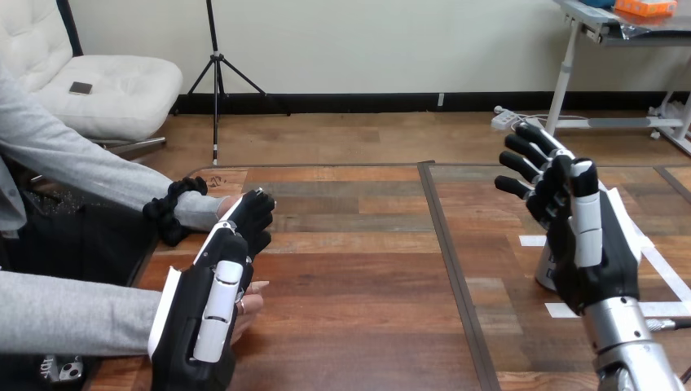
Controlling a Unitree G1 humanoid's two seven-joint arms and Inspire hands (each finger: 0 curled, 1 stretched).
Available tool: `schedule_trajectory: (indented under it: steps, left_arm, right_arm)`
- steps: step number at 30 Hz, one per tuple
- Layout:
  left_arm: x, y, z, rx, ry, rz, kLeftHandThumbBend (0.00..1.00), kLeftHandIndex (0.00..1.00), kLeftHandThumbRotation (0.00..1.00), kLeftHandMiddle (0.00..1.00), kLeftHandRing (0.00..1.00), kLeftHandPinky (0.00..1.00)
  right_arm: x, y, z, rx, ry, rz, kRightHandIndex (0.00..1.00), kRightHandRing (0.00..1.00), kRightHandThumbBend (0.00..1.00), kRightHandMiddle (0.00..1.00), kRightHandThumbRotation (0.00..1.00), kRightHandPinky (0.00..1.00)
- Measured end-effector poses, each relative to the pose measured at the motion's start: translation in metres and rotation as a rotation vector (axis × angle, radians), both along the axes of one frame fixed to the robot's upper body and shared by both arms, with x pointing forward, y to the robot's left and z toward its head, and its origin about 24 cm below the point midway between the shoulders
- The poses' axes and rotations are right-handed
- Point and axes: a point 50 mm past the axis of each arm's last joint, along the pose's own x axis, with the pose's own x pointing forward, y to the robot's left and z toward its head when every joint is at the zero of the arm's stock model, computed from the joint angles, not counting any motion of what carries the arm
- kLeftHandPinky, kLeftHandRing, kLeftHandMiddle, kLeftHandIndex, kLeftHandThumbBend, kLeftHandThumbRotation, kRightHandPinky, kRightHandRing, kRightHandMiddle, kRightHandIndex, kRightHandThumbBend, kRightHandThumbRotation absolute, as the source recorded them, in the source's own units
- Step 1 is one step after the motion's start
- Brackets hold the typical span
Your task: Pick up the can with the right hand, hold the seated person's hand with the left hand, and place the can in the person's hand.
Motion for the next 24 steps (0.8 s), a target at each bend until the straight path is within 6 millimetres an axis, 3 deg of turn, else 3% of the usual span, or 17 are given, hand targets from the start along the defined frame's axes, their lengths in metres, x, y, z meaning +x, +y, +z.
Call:
schedule_trajectory:
  steps: [14, 24]
  left_arm:
    - [0.000, 0.000, 0.000, 0.000, 0.004, -0.001, 0.58, 0.89, 0.91, 0.89, 0.92, 0.92]
    - [0.000, 0.000, 0.000, 0.001, 0.005, -0.001, 0.59, 0.88, 0.90, 0.89, 0.92, 0.91]
  right_arm:
    - [0.005, -0.012, -0.002, -0.029, 0.029, -0.079, 0.86, 0.88, 0.86, 0.87, 0.97, 0.93]
    - [0.010, -0.018, -0.006, -0.017, 0.044, -0.111, 0.86, 0.89, 0.86, 0.89, 0.95, 0.93]
